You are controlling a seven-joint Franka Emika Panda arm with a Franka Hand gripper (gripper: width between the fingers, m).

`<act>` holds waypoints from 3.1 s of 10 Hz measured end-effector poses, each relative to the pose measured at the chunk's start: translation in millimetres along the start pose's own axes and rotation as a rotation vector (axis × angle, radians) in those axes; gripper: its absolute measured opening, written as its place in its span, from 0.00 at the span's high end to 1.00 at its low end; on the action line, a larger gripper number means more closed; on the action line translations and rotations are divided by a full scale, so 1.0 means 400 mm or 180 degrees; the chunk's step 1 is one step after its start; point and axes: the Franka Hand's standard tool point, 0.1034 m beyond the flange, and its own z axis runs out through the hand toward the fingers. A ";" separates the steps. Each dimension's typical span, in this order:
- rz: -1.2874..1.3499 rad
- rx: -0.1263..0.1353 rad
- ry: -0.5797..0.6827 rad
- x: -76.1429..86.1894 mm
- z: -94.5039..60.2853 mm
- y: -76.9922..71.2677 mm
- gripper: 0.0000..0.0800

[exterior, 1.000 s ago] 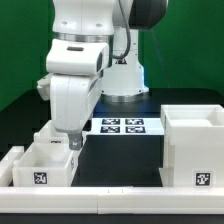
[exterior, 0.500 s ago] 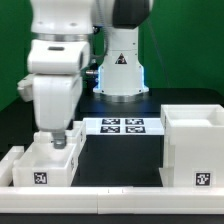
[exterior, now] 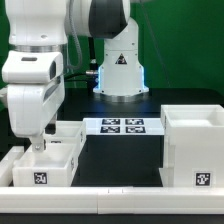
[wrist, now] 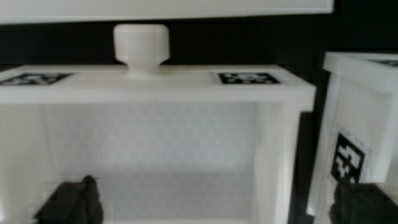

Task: Assemble drawer

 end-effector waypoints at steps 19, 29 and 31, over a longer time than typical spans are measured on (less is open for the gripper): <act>0.0050 -0.0007 0.0029 -0.009 0.026 -0.019 0.19; 0.0054 0.0016 0.0041 -0.008 0.047 -0.015 0.19; 0.0061 0.0051 0.0051 -0.010 0.066 -0.023 0.19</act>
Offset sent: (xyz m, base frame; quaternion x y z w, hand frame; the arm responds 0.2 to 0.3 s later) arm 0.0000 0.0000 0.0000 0.0000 0.0000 0.0000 1.0000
